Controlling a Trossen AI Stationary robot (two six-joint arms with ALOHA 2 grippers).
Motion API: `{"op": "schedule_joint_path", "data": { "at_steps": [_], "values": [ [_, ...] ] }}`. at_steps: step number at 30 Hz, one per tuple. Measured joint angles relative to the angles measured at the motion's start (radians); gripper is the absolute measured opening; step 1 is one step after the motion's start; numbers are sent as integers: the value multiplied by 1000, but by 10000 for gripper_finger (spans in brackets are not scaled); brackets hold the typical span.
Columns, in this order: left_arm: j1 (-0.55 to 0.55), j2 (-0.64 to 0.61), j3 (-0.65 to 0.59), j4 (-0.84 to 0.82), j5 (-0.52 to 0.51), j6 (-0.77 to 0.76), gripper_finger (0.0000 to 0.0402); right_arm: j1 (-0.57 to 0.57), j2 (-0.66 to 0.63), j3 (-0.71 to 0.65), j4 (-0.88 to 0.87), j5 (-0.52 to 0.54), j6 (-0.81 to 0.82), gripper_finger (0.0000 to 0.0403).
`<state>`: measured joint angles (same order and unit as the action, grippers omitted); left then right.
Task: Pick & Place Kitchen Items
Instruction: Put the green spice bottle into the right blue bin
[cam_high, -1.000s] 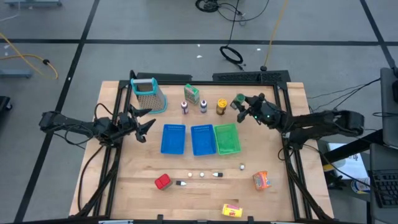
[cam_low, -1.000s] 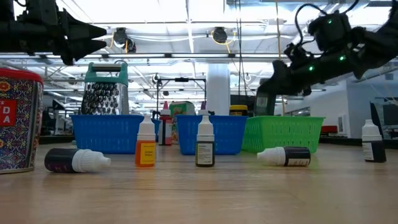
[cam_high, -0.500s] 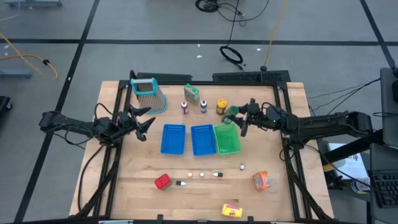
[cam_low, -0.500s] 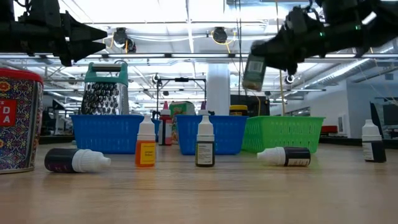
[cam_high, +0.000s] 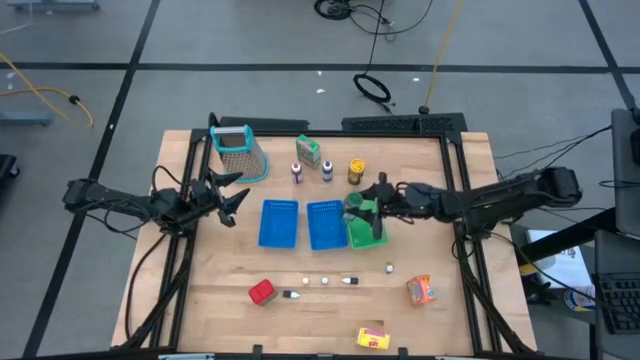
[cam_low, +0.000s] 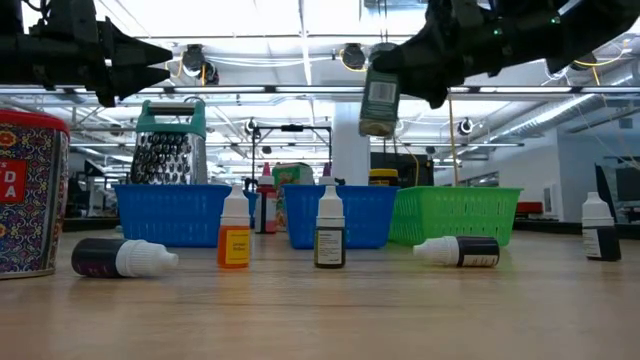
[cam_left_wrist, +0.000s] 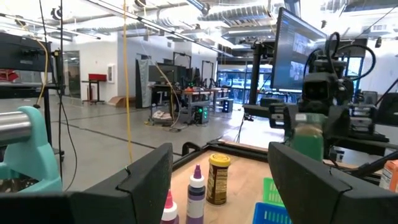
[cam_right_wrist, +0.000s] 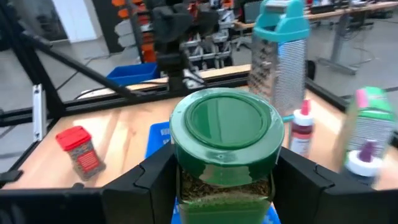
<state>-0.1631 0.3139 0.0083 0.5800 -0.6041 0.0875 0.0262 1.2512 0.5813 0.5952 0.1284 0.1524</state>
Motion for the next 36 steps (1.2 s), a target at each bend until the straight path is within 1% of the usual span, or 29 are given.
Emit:
{"op": "schedule_joint_path", "data": {
  "at_steps": [10,16,28,32,36],
  "values": [
    [0,0,0,0,0,-11,267,45,247,94,77,-1,0,192],
    [0,0,0,0,0,-11,267,73,343,140,94,0,-7,192],
    [0,0,0,0,0,-14,267,90,480,146,198,1,-8,192],
    [0,0,0,0,0,-14,267,90,509,146,218,1,-2,192],
    [0,0,0,-1,0,-14,267,90,511,145,217,-1,11,192]
  ]
}}
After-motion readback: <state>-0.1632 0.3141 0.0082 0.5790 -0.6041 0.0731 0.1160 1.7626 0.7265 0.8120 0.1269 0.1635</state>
